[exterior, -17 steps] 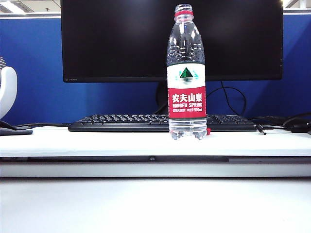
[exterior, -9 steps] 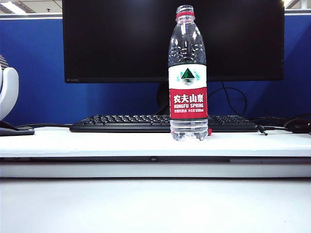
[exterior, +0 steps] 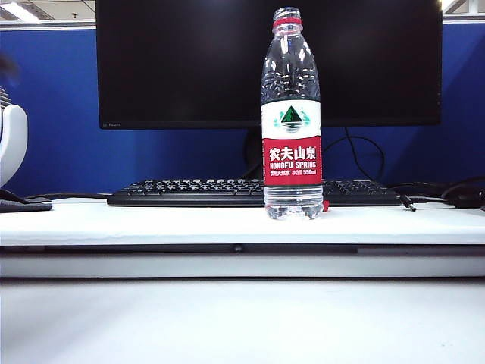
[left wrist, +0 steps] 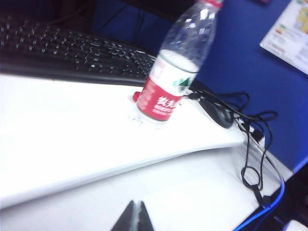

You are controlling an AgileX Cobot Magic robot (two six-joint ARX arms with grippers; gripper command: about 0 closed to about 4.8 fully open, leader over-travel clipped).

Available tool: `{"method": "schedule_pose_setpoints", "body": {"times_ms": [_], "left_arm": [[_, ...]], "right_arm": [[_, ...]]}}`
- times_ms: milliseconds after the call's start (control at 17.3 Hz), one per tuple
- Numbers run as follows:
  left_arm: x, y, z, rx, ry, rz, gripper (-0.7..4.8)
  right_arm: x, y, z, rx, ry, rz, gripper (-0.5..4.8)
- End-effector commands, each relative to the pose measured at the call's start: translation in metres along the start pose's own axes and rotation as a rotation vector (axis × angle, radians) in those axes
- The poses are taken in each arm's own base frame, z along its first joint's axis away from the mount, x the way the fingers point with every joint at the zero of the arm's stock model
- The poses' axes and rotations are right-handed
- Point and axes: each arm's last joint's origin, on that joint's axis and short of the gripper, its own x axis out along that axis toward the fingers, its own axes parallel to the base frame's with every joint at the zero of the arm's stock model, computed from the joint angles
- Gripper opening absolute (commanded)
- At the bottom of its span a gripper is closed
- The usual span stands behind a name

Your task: Unscrew the cap from the plastic bottle on the table.

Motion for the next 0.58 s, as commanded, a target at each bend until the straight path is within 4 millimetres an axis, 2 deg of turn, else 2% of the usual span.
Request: {"method": "schedule_pose_setpoints", "body": {"times_ms": [58, 231, 578], "left_arm": [[0.006, 0.009, -0.017, -0.017, 0.004, 0.038, -0.04], [0.007, 0.014, -0.026, -0.069, 0.068, 0.078, -0.01], [0.006, 0.014, -0.028, -0.069, 0.084, 0.087, -0.01]], "right_arm": [[-0.001, 0.001, 0.002, -0.01, -0.019, 0.001, -0.06], [-0.001, 0.001, 0.002, -0.01, -0.018, 0.003, -0.06], [-0.001, 0.001, 0.002, -0.01, -0.019, 0.002, -0.06]]}}
